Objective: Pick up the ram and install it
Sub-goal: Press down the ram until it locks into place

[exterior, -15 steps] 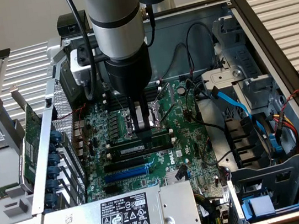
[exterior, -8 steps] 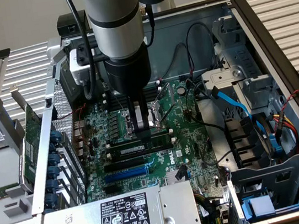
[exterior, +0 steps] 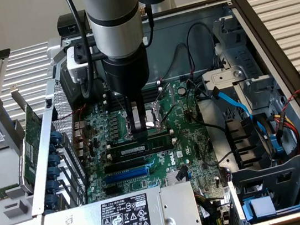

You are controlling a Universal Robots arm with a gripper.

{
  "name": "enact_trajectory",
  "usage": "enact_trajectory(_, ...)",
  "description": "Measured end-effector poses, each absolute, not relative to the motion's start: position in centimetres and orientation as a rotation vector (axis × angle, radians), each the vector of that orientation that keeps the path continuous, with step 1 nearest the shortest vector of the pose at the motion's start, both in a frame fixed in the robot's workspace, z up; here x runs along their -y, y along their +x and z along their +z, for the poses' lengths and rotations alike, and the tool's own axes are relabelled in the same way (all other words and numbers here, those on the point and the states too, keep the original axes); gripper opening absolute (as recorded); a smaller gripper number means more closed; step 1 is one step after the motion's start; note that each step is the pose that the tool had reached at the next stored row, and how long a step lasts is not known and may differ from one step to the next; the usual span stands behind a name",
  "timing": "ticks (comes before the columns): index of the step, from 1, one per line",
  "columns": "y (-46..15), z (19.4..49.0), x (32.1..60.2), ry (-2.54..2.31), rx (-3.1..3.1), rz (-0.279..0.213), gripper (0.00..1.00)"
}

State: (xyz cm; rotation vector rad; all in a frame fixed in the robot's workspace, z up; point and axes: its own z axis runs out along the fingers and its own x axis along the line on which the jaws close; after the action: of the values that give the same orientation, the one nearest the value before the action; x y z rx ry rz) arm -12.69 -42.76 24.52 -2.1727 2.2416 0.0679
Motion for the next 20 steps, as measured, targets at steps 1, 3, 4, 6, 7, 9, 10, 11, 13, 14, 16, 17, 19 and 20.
enact_trajectory(1, -12.7, 24.52, 42.76, -2.173, -2.242, 0.068, 0.25)
enact_trajectory(3, -12.72, 24.52, 42.76, -2.173, -2.242, 0.069, 0.12)
enact_trajectory(4, -12.73, 24.52, 42.76, -2.173, -2.243, 0.07, 0.12)
enact_trajectory(6, -12.74, 24.52, 42.77, -2.174, -2.245, 0.073, 0.11)
enact_trajectory(7, -12.73, 24.52, 42.76, -2.174, -2.247, 0.075, 0.11)
enact_trajectory(9, -12.73, 24.51, 42.76, -2.174, -2.25, 0.08, 0.11)
enact_trajectory(10, -12.74, 24.51, 42.76, -2.175, -2.251, 0.081, 0.11)
enact_trajectory(11, -12.74, 24.5, 42.76, -2.174, -2.252, 0.081, 0.11)
enact_trajectory(13, -12.73, 24.47, 42.76, -2.174, -2.252, 0.081, 0.11)
enact_trajectory(14, -12.73, 24.43, 42.76, -2.174, -2.252, 0.081, 0.11)
enact_trajectory(16, -12.73, 24.33, 42.76, -2.174, -2.252, 0.081, 0.11)
enact_trajectory(17, -12.72, 24.26, 42.76, -2.174, -2.252, 0.081, 0.11)
enact_trajectory(19, -12.72, 24.1, 42.74, -2.174, -2.252, 0.082, 0.11)
enact_trajectory(20, -12.73, 24.04, 42.72, -2.174, -2.253, 0.082, 0.11)
